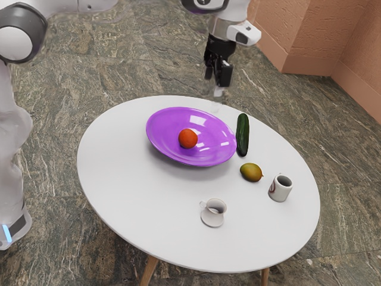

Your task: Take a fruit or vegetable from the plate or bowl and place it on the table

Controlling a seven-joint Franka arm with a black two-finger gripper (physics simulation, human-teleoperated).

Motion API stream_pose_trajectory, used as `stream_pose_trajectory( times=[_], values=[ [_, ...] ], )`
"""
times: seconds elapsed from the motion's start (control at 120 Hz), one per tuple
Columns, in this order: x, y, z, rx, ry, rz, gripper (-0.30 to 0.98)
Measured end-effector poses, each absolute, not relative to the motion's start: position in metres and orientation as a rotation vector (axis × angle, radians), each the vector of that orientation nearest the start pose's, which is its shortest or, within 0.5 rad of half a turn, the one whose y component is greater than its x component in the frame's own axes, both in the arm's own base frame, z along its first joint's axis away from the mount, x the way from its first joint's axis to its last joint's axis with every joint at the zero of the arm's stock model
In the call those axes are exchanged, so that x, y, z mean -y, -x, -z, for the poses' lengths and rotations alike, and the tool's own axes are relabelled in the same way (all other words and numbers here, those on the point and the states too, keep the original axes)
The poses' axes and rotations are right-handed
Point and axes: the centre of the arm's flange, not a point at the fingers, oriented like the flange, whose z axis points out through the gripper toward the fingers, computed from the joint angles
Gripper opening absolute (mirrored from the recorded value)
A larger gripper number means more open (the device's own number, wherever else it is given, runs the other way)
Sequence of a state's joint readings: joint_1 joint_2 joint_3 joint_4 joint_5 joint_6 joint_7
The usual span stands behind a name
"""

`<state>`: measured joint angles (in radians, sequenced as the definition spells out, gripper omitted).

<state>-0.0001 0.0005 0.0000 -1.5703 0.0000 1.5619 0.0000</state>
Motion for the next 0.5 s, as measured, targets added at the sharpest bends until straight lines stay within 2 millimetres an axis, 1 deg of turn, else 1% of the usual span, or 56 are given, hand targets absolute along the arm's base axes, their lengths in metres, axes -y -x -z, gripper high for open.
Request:
stream_pose_trajectory(
  times=[0.017,0.025,0.042,0.058,0.067,0.075,0.092,0.117,0.133,0.142,0.158,0.175,0.192,0.208,0.233,0.267,0.292,0.317,0.333,0.342,0.367,0.383,0.4,0.433,0.458,0.5],
  values=[
    [-0.002,-0.543,-0.66,-0.007,3.137,0.074,0.68],
    [-0.003,-0.538,-0.674,-0.014,3.138,0.107,0.68],
    [-0.008,-0.53,-0.696,-0.023,3.146,0.154,0.68],
    [-0.025,-0.524,-0.709,0.003,3.153,0.179,0.67],
    [-0.04,-0.521,-0.714,0.037,3.156,0.185,0.67],
    [-0.059,-0.518,-0.717,0.085,3.156,0.189,0.67],
    [-0.106,-0.508,-0.721,0.216,3.149,0.189,0.67],
    [-0.181,-0.485,-0.724,0.436,3.121,0.178,0.67],
    [-0.221,-0.467,-0.724,0.558,3.098,0.168,0.67],
    [-0.236,-0.459,-0.724,0.607,3.088,0.162,0.67],
    [-0.259,-0.446,-0.725,0.679,3.072,0.151,0.67],
    [-0.273,-0.437,-0.724,0.723,3.062,0.139,0.67],
    [-0.28,-0.431,-0.724,0.746,3.056,0.127,0.68],
    [-0.284,-0.428,-0.723,0.756,3.054,0.115,0.68],
    [-0.284,-0.428,-0.722,0.757,3.051,0.095,0.68],
    [-0.279,-0.431,-0.72,0.749,3.042,0.065,0.67],
    [-0.273,-0.434,-0.725,0.74,3.03,0.063,0.67],
    [-0.265,-0.434,-0.741,0.726,3.008,0.09,0.67],
    [-0.256,-0.433,-0.761,0.712,2.986,0.133,0.67],
    [-0.25,-0.432,-0.774,0.701,2.974,0.168,0.68],
    [-0.227,-0.43,-0.805,0.652,2.951,0.254,0.67],
    [-0.21,-0.43,-0.82,0.61,2.946,0.295,0.67],
    [-0.193,-0.432,-0.831,0.564,2.946,0.324,0.67],
    [-0.165,-0.443,-0.827,0.481,2.958,0.294,0.67],
    [-0.149,-0.457,-0.814,0.438,2.963,0.238,0.67],
    [-0.13,-0.489,-0.77,0.374,2.99,0.096,0.67]
  ],
)
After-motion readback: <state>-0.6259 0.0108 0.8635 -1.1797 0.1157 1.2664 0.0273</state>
